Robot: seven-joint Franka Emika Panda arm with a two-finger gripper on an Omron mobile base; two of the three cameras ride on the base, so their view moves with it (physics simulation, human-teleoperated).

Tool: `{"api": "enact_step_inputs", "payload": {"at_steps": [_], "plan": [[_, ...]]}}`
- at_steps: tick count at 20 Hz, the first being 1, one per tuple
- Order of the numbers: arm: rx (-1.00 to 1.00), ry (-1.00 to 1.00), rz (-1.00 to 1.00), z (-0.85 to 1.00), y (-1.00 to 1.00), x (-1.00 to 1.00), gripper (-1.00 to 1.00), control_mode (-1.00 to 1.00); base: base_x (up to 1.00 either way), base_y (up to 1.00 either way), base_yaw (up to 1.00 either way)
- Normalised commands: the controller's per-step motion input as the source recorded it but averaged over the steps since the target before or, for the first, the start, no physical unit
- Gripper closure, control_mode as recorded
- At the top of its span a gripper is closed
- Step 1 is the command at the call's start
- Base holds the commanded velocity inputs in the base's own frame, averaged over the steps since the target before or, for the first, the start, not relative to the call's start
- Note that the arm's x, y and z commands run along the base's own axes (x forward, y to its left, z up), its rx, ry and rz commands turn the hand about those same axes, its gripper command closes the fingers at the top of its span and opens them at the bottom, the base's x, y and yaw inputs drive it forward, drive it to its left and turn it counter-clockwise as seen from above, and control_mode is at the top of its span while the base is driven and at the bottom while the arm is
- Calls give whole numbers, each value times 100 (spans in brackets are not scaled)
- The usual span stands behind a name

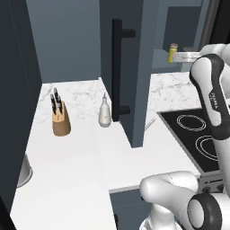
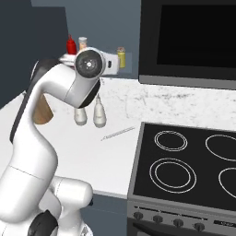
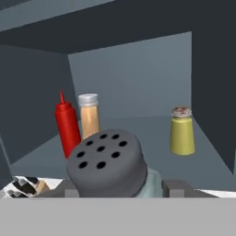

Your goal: Put the shaker and condiment bottle from the counter next to their counterparts in the cabinet.

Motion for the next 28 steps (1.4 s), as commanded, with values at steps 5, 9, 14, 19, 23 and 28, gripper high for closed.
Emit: {"api": "enact_step_inputs", "payload": {"at_steps": [5, 9, 14, 19, 23, 28], "plan": [[-4, 0, -9, 0, 0, 29, 100, -100, 0, 0, 0], [0, 0, -6, 0, 0, 14, 100, -100, 0, 0, 0], [1, 0, -11, 0, -3, 5, 100, -100, 0, 0, 0], [1, 0, -16, 0, -2, 5, 100, -100, 0, 0, 0], [1, 0, -15, -5, 0, 2, 100, -100, 0, 0, 0], [3, 0, -10, -7, 0, 12, 100, -100, 0, 0, 0]]}}
